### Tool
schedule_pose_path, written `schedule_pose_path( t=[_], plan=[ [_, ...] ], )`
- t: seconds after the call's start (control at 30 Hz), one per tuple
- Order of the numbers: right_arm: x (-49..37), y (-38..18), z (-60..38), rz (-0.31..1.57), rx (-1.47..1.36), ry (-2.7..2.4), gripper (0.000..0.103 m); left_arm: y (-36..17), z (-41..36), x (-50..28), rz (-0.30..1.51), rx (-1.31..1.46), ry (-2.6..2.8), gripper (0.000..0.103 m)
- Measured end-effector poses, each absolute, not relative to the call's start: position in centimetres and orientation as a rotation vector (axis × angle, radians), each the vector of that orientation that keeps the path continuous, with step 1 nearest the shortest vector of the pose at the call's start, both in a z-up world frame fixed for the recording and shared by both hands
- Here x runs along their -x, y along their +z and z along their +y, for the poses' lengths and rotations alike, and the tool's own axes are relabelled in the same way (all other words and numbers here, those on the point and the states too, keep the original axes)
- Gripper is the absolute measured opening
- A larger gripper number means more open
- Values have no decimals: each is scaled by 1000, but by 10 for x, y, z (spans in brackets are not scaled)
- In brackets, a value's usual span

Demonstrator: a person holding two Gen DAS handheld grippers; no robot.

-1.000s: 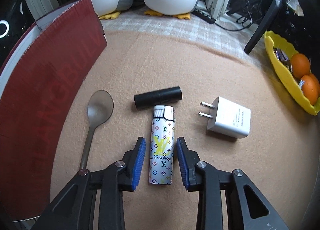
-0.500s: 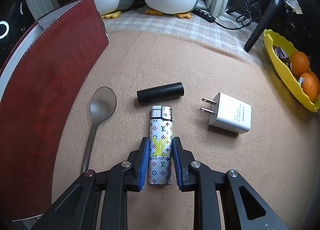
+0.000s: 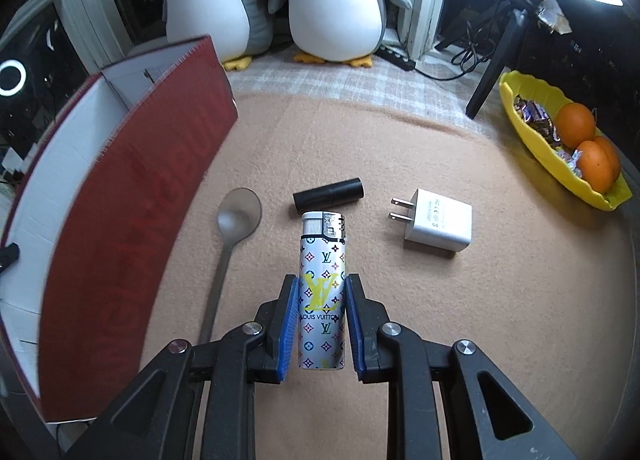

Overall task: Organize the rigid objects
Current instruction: 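Lift the lighter over the box and release it with the right gripper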

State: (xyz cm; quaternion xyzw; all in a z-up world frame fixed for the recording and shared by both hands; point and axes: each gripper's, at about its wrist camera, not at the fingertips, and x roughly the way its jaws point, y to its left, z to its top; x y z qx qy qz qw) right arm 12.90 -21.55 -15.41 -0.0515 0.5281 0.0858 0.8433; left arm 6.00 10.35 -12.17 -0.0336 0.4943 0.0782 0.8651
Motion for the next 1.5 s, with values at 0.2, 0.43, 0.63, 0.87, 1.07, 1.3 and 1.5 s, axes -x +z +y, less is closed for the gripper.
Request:
schedule_pose_path(
  t=[0.2, 0.43, 0.63, 0.87, 1.07, 1.3, 1.5],
  plan=[
    [-113, -118, -201, 1050, 89, 229, 21, -124, 105, -59, 1036, 80, 156, 8],
    [-94, -83, -156, 987, 101, 347, 21, -125, 106, -59, 1030, 92, 143, 8],
    [-84, -72, -115, 969, 137, 427, 21, -125, 107, -58, 1021, 102, 132, 8],
    [-75, -73, -73, 974, 181, 496, 21, -126, 109, -57, 1014, 115, 124, 8],
    [-74, -80, -48, 985, 209, 526, 21, -126, 110, -57, 1010, 122, 118, 8],
    [-78, -89, -34, 1002, 217, 529, 21, -127, 111, -57, 1012, 128, 114, 8],
    [-81, -96, -28, 1013, 222, 525, 21, -129, 110, -58, 1017, 127, 113, 8]
  ],
)
